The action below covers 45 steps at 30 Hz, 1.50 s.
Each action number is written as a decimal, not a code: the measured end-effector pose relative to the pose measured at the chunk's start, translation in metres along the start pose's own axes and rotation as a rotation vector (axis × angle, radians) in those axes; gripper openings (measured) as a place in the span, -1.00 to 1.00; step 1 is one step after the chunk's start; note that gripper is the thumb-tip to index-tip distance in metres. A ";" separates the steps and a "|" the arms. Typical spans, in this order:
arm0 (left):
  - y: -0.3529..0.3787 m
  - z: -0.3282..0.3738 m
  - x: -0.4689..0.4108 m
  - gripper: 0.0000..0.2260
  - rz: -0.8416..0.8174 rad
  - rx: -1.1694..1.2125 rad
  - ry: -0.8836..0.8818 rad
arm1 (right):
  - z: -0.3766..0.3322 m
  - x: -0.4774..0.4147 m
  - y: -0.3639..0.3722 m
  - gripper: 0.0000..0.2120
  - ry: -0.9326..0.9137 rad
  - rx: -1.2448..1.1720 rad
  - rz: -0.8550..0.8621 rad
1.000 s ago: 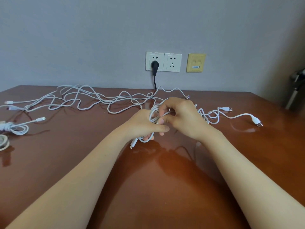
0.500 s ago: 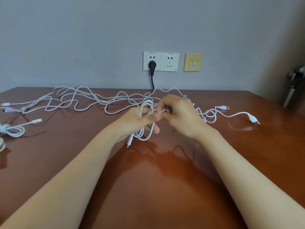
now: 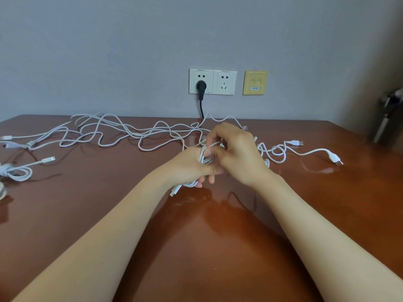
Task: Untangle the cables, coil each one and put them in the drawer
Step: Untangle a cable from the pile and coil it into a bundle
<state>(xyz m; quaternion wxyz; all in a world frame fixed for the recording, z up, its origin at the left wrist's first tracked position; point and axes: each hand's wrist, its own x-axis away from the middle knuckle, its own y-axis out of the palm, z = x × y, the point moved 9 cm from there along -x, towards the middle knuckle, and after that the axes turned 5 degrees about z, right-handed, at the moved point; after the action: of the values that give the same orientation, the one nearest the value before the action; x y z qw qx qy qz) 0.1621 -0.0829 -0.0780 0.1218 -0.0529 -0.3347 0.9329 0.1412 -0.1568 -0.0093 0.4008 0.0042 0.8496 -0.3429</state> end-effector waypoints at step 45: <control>-0.059 -0.031 0.010 -0.65 0.452 0.326 -0.125 | 0.003 0.006 0.014 -0.79 0.177 -0.015 -0.302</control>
<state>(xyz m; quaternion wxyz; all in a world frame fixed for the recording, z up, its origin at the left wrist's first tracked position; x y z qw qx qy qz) 0.1697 -0.0172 -0.0646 -0.1034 -0.0481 -0.1669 0.9794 0.1426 -0.1493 -0.0227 0.2683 -0.0963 0.8750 -0.3912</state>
